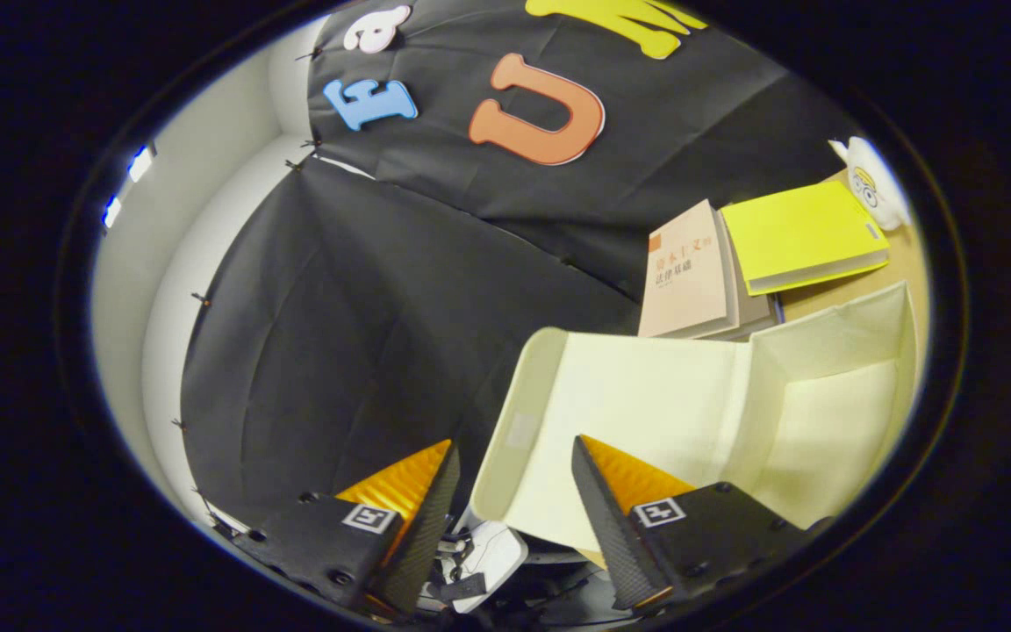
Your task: Open the storage box then place both shoes into the box .Put the left shoe in first, then the right shoe, with the right side of both shoes facing outward in a uniform manner.
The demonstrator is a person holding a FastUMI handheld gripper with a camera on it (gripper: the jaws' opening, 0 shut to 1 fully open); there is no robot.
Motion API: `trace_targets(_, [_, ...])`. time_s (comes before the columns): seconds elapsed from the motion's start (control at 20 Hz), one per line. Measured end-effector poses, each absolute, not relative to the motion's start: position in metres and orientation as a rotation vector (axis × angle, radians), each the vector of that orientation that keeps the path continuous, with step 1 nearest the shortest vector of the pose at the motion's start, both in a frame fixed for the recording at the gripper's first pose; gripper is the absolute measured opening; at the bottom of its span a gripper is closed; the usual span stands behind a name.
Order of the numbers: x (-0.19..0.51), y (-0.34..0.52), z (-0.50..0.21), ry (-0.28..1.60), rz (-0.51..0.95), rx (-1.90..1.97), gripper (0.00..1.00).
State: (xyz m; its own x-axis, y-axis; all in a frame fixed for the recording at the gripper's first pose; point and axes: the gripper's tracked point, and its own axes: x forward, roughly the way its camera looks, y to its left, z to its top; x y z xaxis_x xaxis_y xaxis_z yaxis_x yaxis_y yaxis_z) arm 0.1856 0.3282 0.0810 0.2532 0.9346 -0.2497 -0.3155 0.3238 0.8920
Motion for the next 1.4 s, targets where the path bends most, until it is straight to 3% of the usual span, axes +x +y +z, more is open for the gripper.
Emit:
trace_targets(0.2, [0.188, 0.322, 0.066, 0.958, 0.967, 0.813, 0.99])
trace_targets(1.0, [0.173, 0.139, -0.002, 0.926, 0.576, 0.578, 1.0])
trace_targets(1.4, [0.154, 0.039, -0.07, 1.017, 0.351, 0.343, 1.0])
